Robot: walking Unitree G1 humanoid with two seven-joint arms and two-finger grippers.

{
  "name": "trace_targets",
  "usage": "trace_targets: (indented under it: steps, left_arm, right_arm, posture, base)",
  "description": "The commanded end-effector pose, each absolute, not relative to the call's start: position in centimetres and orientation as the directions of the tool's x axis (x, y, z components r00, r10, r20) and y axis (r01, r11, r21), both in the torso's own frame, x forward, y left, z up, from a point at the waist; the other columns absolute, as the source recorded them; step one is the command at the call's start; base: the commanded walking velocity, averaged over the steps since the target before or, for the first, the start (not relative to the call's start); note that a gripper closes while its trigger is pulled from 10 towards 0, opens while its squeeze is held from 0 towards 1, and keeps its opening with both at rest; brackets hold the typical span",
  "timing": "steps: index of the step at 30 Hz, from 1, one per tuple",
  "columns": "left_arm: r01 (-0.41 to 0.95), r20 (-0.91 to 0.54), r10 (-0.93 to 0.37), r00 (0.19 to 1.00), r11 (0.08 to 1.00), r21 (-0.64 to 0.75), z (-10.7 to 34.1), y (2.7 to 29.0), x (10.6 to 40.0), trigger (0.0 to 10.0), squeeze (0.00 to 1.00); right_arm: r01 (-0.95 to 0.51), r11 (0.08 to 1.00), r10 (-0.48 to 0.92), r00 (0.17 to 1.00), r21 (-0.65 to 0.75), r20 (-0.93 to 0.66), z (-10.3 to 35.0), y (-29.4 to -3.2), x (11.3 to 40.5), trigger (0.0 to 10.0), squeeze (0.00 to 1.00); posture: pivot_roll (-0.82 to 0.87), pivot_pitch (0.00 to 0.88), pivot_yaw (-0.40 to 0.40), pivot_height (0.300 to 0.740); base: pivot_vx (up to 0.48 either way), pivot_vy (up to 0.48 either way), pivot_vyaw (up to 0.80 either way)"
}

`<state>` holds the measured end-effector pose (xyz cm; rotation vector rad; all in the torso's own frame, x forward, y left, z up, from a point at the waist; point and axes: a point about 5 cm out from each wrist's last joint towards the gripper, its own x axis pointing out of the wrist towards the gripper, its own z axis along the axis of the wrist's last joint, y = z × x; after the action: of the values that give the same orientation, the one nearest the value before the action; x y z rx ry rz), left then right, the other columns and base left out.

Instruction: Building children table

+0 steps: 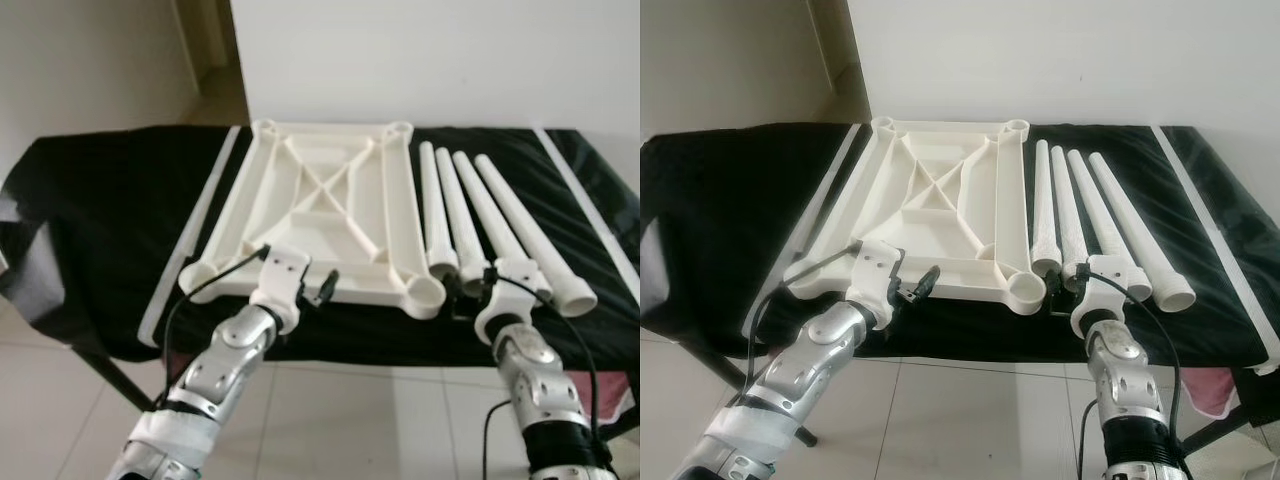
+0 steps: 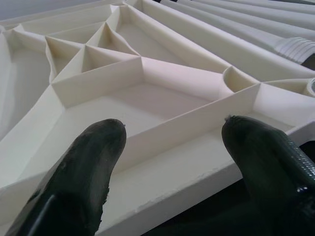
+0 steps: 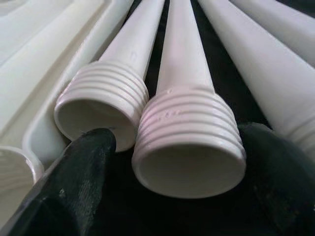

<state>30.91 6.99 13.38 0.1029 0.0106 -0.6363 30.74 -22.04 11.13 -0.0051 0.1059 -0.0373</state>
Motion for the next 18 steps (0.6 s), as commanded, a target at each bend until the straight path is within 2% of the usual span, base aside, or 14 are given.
trace_targets:
  steps: [1,3,4,12,13,14,15,18]
  left_arm:
    - [0.755,-0.076,-0.752,0.655,0.651,0.078,13.0,6.1,29.9,10.0,0.00]
    - [0.756,-0.076,-0.752,0.655,0.650,0.079,13.0,6.1,29.9,10.0,0.00]
    - [0.756,-0.076,-0.752,0.654,0.650,0.079,12.9,6.1,29.9,10.0,0.00]
    - [0.764,-0.081,-0.760,0.645,0.641,0.072,12.8,6.0,29.8,10.0,0.00]
    - [0.766,-0.082,-0.762,0.642,0.638,0.071,12.8,5.9,29.8,10.0,0.00]
    - [0.766,-0.082,-0.762,0.642,0.638,0.071,12.8,5.9,29.8,10.0,0.00]
    - [0.768,-0.083,-0.764,0.640,0.636,0.071,12.8,5.9,29.8,10.0,0.00]
    - [0.768,-0.082,-0.763,0.641,0.637,0.074,12.9,5.9,29.8,10.0,0.00]
  right_arm:
    - [0.022,1.000,-0.021,0.994,0.007,-0.111,11.0,-21.3,30.1,10.0,0.22]
    - [0.019,1.000,-0.017,0.993,0.012,-0.113,11.0,-21.2,29.8,10.0,0.22]
    - [0.010,1.000,-0.009,0.994,0.006,-0.111,11.0,-21.1,29.6,10.0,0.00]
    - [-0.014,1.000,0.011,0.993,-0.027,-0.119,10.6,-21.5,29.8,10.0,0.00]
    - [-0.009,0.999,0.006,0.993,-0.030,-0.120,10.6,-21.8,30.3,4.3,0.00]
    - [-0.009,0.999,0.006,0.993,-0.030,-0.120,10.6,-21.8,30.3,4.3,0.00]
    - [-0.003,1.000,0.000,0.993,-0.024,-0.122,10.7,-22.0,30.6,0.0,0.00]
    - [0.022,1.000,-0.020,0.991,0.010,-0.130,10.7,-22.2,30.9,0.0,0.00]
  posture:
    - [-0.02,0.000,0.016,0.740]
    - [-0.02,0.000,0.015,0.740]
    - [-0.02,0.000,0.015,0.740]
    - [-0.03,0.000,0.027,0.740]
    - [-0.03,0.000,0.027,0.740]
    - [-0.03,0.000,0.027,0.740]
    - [-0.03,0.000,0.026,0.740]
    - [-0.02,0.000,0.024,0.740]
  base:
    - [0.000,0.000,0.00]
    - [0.000,0.000,0.00]
    - [0.000,0.000,0.00]
    - [0.000,0.000,0.00]
    - [0.000,0.000,0.00]
    - [0.000,0.000,0.00]
    - [0.000,0.000,0.00]
    - [0.000,0.000,0.00]
